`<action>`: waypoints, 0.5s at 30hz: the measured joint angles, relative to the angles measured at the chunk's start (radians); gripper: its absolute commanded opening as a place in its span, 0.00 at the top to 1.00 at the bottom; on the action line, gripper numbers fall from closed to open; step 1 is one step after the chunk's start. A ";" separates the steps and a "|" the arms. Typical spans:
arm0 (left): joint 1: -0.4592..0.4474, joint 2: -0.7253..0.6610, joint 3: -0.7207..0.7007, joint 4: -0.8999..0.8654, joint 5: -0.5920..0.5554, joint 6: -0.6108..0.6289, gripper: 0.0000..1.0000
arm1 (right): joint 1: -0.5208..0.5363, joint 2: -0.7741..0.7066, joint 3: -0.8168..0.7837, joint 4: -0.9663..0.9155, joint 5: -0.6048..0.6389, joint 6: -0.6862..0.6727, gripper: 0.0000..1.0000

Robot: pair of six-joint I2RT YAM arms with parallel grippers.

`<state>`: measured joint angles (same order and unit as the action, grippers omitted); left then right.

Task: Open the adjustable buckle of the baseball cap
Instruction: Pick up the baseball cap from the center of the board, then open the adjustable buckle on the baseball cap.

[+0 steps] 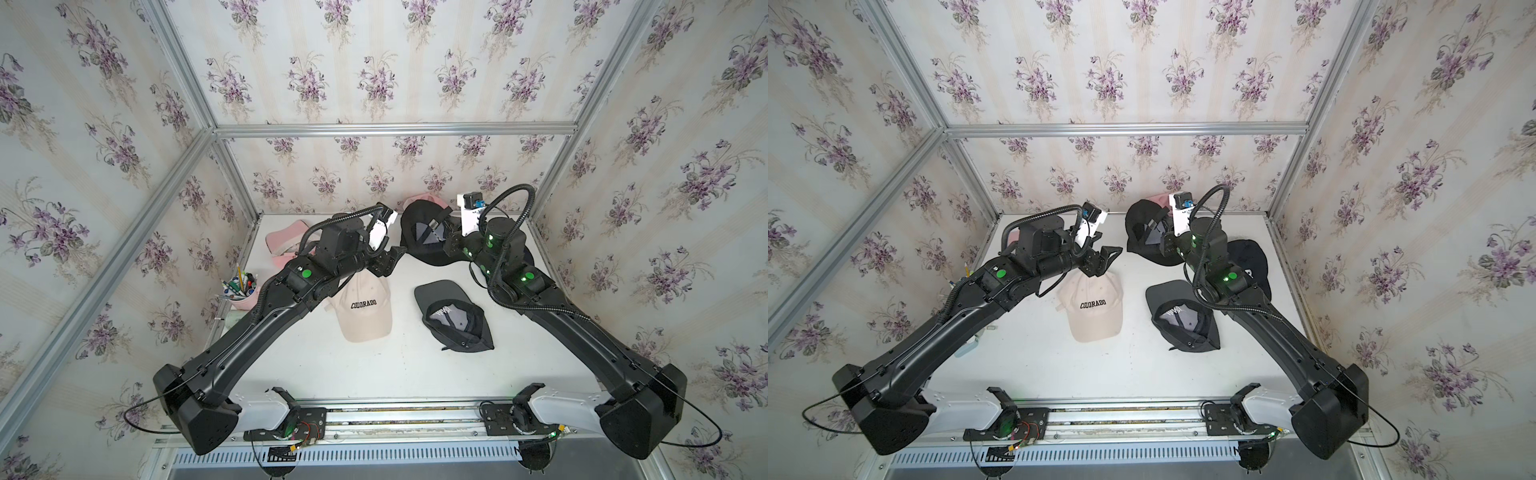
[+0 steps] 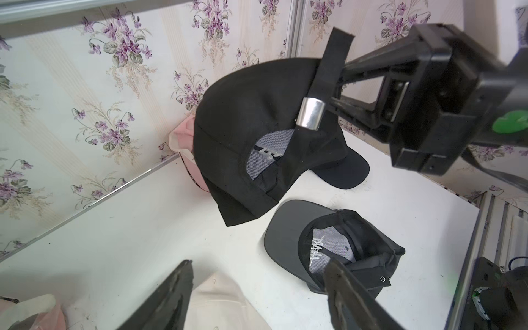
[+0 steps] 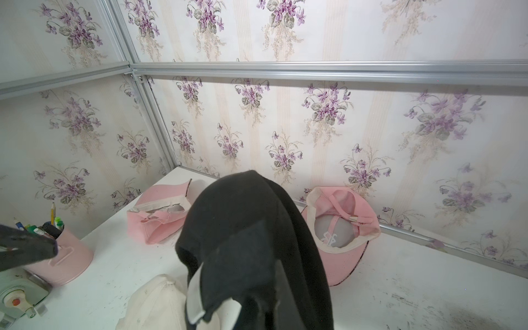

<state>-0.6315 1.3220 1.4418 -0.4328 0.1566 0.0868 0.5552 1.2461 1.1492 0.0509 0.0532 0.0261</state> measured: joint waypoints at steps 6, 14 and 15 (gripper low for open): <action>-0.002 0.072 0.150 0.003 0.065 0.013 0.27 | 0.000 -0.023 -0.039 -0.002 -0.018 -0.034 1.00; -0.002 0.251 0.326 0.013 0.224 -0.028 0.27 | 0.000 -0.063 -0.067 0.008 -0.038 -0.072 1.00; -0.002 0.263 0.341 0.014 0.238 -0.036 0.27 | 0.000 -0.066 -0.071 0.011 -0.043 -0.075 1.00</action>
<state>-0.6334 1.5852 1.7824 -0.4191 0.3943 0.0505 0.5552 1.1797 1.0786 0.0624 0.0097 -0.0490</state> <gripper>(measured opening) 0.735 0.049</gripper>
